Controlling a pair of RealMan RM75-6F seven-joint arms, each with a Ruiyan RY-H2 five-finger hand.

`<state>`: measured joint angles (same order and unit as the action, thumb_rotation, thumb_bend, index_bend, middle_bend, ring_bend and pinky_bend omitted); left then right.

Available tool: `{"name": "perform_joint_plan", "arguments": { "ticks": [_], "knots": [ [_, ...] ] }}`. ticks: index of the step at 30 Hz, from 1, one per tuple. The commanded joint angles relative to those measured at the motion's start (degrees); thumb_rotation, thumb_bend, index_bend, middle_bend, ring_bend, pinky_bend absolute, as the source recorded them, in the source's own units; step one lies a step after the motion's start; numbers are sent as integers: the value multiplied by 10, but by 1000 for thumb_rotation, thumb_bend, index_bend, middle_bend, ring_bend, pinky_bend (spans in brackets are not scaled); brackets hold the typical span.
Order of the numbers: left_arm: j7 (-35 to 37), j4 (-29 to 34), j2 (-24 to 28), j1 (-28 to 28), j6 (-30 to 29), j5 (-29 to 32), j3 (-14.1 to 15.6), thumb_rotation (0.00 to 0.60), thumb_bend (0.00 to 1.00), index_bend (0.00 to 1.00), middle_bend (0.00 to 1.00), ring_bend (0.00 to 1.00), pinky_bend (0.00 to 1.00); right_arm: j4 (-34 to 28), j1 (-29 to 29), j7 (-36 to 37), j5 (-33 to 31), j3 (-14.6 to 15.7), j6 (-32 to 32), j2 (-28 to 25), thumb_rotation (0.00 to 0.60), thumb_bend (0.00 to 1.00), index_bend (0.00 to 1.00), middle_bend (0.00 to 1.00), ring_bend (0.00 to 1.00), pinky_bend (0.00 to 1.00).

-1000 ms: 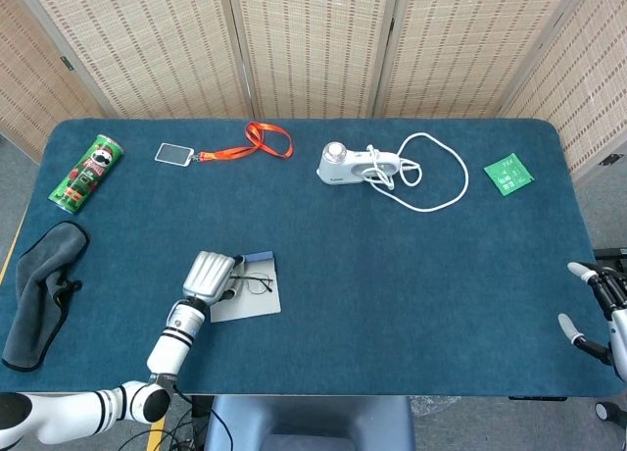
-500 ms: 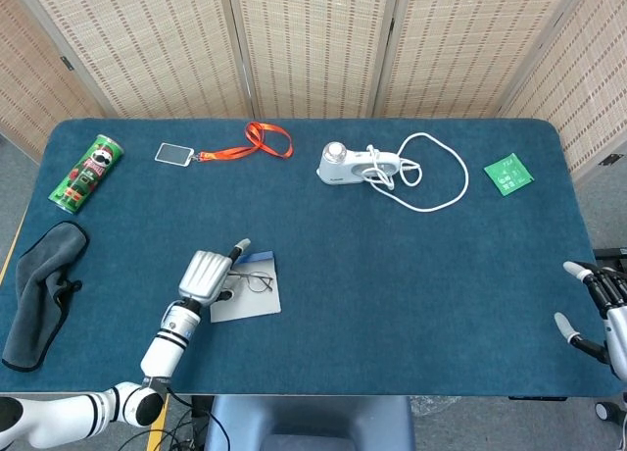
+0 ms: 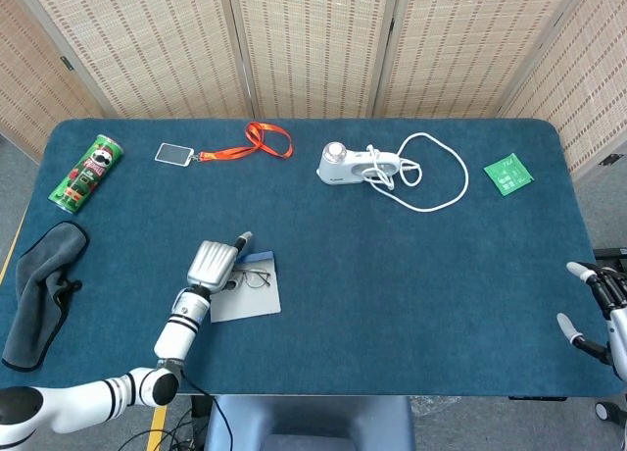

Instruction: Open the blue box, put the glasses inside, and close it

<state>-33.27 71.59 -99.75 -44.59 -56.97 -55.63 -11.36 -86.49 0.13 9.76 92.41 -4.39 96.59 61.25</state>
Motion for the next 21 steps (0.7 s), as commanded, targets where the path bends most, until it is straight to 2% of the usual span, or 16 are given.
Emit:
{"name": "perform_joint_plan", "arguments": {
  "ticks": [1, 7, 17, 21],
  "knots": [
    [-17, -9, 0, -3, -3, 18, -8, 600, 393, 183, 934, 867, 908, 1, 0, 2, -1, 0, -1, 1, 600, 279, 189, 224, 270, 218],
    [-27, -5, 8, 0, -4, 44, -14, 600, 393, 191, 934, 867, 909, 5, 1, 5, 0, -1, 0, 2, 600, 279, 189, 224, 270, 218],
    [-21, 67, 38, 15, -26, 19, 3, 600, 393, 187, 934, 867, 909, 2, 3, 3, 2, -2, -2, 0, 600, 279, 189, 224, 270, 218],
    [-16, 82, 51, 17, -34, 16, -3, 600, 392, 187, 934, 867, 909, 2, 4, 2, 2, -1, -2, 1, 600, 279, 189, 224, 270, 218]
  ]
}}
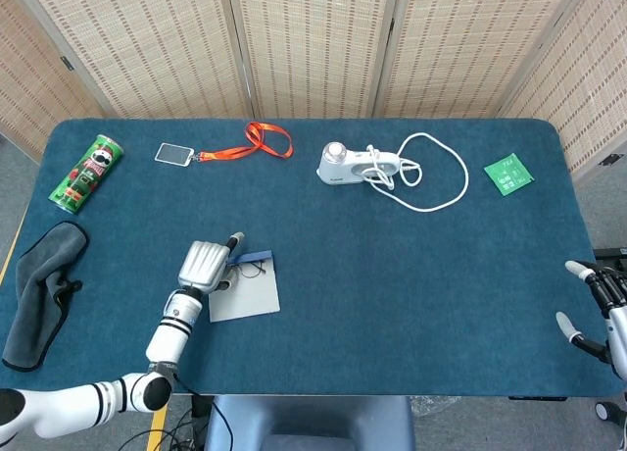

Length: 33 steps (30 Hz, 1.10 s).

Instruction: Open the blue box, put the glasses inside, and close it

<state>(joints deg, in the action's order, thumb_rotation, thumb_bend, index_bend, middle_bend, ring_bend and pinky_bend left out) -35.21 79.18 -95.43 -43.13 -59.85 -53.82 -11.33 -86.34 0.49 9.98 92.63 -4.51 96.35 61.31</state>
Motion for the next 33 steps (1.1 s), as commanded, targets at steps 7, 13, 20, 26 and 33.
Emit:
{"name": "perform_joint_plan", "arguments": {
  "ticks": [7, 13, 20, 26, 33],
  "knots": [
    [2, -17, 17, -6, 2, 29, -23, 600, 393, 187, 934, 867, 908, 0, -1, 0, 1, 1, 1, 1, 600, 279, 189, 224, 272, 218],
    [0, -35, 11, -7, 14, 44, -14, 600, 393, 187, 934, 867, 908, 1, -2, 0, 0, 1, 2, 1, 600, 279, 189, 224, 272, 218],
    [5, -38, 0, -2, 11, 31, 2, 600, 392, 187, 933, 867, 909, -2, 0, -3, -1, 0, 0, 0, 600, 279, 189, 224, 272, 218],
    [9, -37, -4, -1, 7, 25, 4, 600, 392, 187, 934, 867, 908, -4, -1, -5, -2, 1, -1, -1, 600, 279, 189, 224, 272, 218],
    [9, -18, 5, 1, 0, 14, 7, 600, 393, 187, 933, 867, 908, -7, 0, -9, -1, 1, -1, -1, 600, 279, 189, 224, 275, 218]
  ]
}}
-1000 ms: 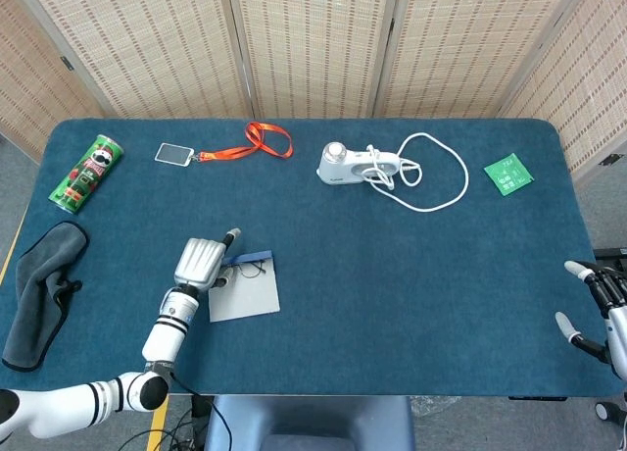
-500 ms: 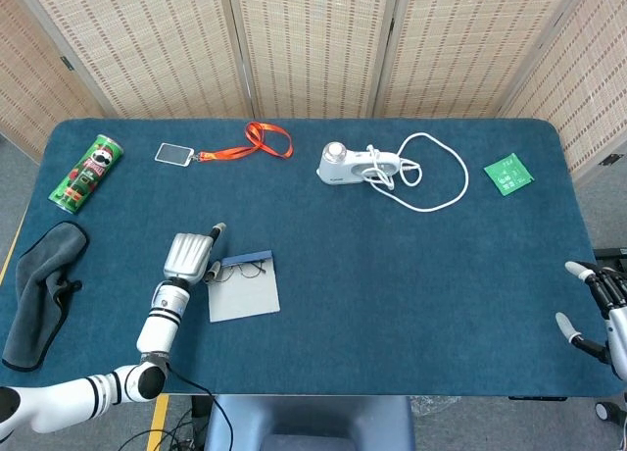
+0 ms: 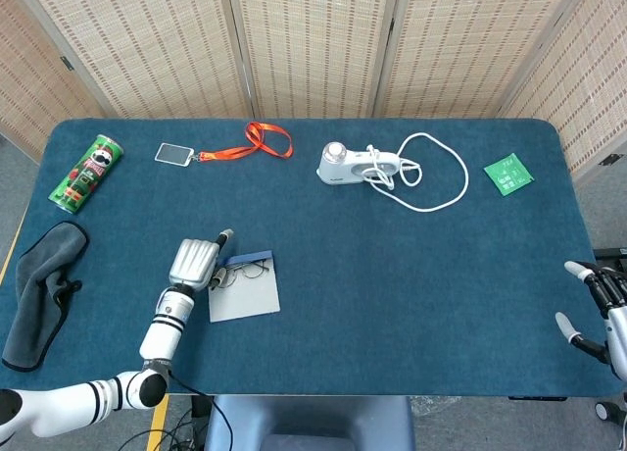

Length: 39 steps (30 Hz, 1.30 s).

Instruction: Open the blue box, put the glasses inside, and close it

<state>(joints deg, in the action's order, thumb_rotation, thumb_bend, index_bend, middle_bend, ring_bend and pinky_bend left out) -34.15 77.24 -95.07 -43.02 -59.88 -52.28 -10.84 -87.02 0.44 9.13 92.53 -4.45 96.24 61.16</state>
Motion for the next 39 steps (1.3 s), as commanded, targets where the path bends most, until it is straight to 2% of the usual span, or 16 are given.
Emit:
{"name": "perform_joint_plan", "arguments": {
  "ticks": [1, 15, 22, 29, 34, 39],
  "knots": [
    [-3, 2, 1, 0, 1, 0, 3, 600, 392, 187, 933, 867, 908, 0, 0, 0, 0, 0, 0, 0, 600, 279, 189, 224, 275, 218],
    [-4, -17, -10, 1, 11, 4, 11, 600, 392, 188, 933, 867, 909, -4, -2, -2, 3, 1, 4, -3, 600, 279, 189, 224, 275, 218],
    [20, 9, 7, 9, -18, -30, 4, 600, 392, 189, 933, 867, 908, -3, -3, -2, 5, 0, 7, -2, 600, 279, 189, 224, 275, 218],
    [13, 33, 13, 11, -13, -39, 15, 600, 393, 189, 934, 867, 909, 2, -2, 4, 3, 1, 6, 2, 600, 279, 189, 224, 275, 218],
    [0, 17, -5, 5, 2, -33, 22, 600, 393, 189, 933, 867, 908, 4, -5, 6, 2, 0, 9, 1, 600, 279, 189, 224, 275, 218],
    [-16, -15, -25, -5, 12, -18, 17, 600, 392, 189, 934, 867, 908, 5, -6, 8, 0, 1, 10, 1, 600, 279, 189, 224, 278, 218]
  ]
}}
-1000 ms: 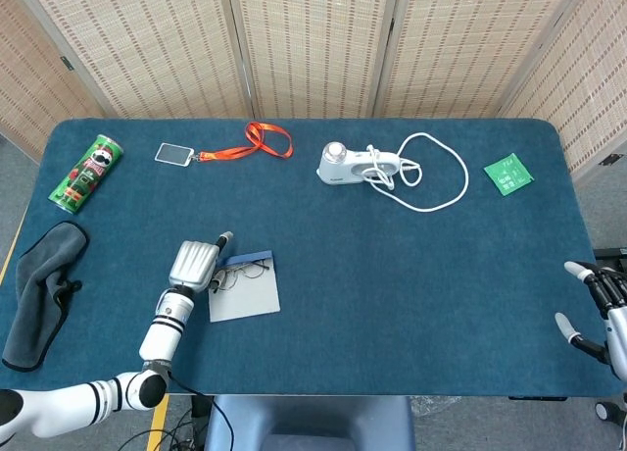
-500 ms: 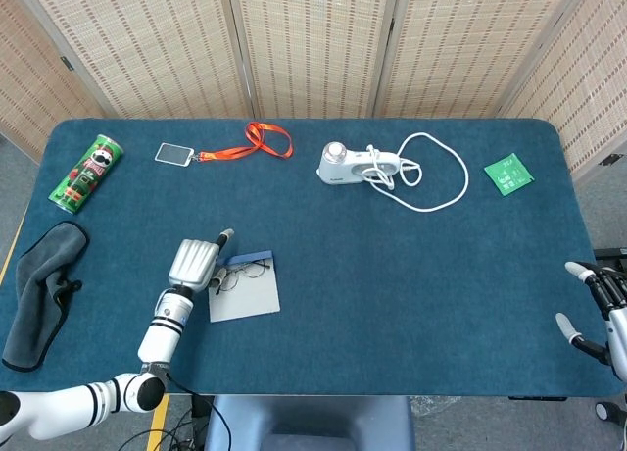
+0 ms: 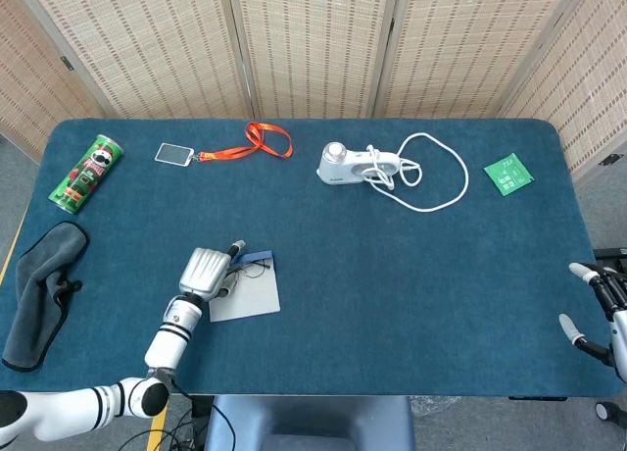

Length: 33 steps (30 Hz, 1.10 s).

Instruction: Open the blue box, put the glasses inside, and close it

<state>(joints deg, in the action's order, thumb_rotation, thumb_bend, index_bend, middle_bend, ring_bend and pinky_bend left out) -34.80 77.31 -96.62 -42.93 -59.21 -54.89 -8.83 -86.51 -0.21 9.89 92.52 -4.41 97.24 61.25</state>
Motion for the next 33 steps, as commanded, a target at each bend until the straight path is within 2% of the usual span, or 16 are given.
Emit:
{"name": "perform_joint_plan", "arguments": {
  "ticks": [1, 10, 14, 27, 30, 33],
  "knots": [
    [-11, -21, -11, -7, 6, 11, -4, 600, 392, 189, 934, 867, 908, 0, 0, 1, 0, 0, 0, 0, 600, 279, 189, 224, 278, 218],
    [-33, -76, -21, -14, 2, 26, -16, 600, 392, 190, 933, 867, 909, 3, 0, 3, -1, 0, -2, 2, 600, 279, 189, 224, 280, 218],
    [-30, -80, -22, -13, 5, 35, -23, 600, 392, 190, 933, 867, 909, 2, 0, 2, 1, 0, 0, 2, 600, 280, 189, 224, 281, 218],
    [-20, -6, 8, -1, -12, 19, -19, 600, 392, 185, 933, 867, 908, 1, 1, 1, 2, 0, -2, 1, 600, 279, 189, 224, 282, 218],
    [-7, 20, 21, 8, -27, -2, -14, 600, 392, 186, 933, 867, 908, 1, 0, 1, 1, -1, 0, 1, 600, 280, 189, 224, 282, 218],
    [28, 42, 36, 22, -53, -48, -5, 600, 393, 195, 933, 867, 908, 1, 0, 1, 0, -1, 0, 0, 600, 280, 189, 224, 282, 218]
  ]
}}
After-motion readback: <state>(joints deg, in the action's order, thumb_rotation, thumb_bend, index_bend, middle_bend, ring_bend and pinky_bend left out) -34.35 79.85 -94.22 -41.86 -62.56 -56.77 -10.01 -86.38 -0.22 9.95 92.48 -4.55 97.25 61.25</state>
